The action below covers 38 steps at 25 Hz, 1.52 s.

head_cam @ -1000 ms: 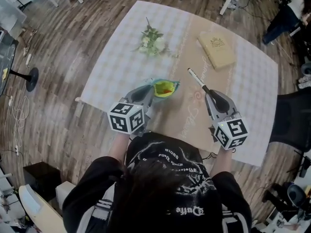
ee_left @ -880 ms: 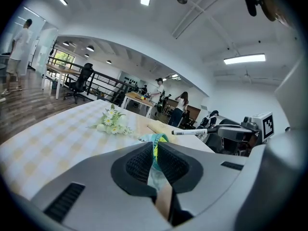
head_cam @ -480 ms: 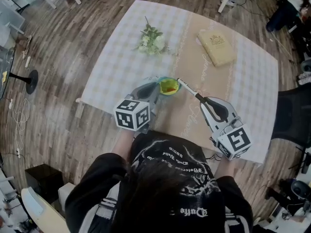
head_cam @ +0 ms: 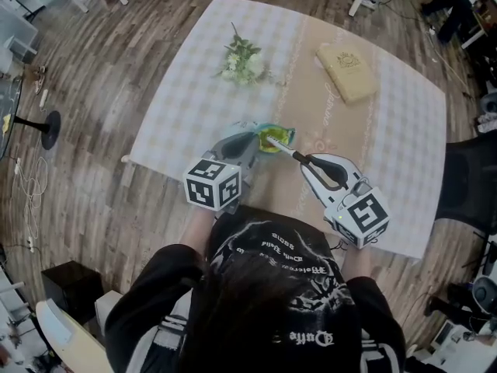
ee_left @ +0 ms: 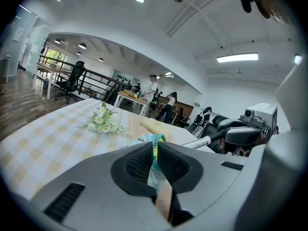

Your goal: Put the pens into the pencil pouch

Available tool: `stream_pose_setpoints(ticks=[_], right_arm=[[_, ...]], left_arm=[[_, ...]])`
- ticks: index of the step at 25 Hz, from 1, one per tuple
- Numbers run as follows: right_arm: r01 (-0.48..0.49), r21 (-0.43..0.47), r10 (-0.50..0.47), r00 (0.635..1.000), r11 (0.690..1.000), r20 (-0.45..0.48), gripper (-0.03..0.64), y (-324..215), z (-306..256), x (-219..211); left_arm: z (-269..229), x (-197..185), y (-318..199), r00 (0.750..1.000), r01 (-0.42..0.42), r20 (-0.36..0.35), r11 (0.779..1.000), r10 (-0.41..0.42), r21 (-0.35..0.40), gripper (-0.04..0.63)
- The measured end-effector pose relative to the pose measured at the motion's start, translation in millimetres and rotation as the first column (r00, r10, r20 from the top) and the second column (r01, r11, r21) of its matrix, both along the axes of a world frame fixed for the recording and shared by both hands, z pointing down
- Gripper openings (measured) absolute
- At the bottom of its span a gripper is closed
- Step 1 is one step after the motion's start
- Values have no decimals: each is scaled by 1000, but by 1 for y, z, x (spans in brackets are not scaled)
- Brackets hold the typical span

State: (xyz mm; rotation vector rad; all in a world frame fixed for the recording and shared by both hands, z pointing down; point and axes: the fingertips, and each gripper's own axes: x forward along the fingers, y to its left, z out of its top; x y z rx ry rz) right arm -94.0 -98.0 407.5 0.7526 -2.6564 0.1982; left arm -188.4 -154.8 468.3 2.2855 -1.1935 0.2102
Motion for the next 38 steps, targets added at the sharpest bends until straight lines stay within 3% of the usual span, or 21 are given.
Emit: stream_pose_setpoints(ticks=[23, 38], right_arm=[[69, -51, -69, 998, 996, 9, 65, -22, 37, -54], [99, -91, -109, 989, 991, -104, 67, -30, 77, -90]], left_arm=[[-3, -7, 18, 1000, -8, -19, 1000, 9, 10, 44], [-12, -12, 24, 999, -5, -34, 1000, 6, 28, 44]])
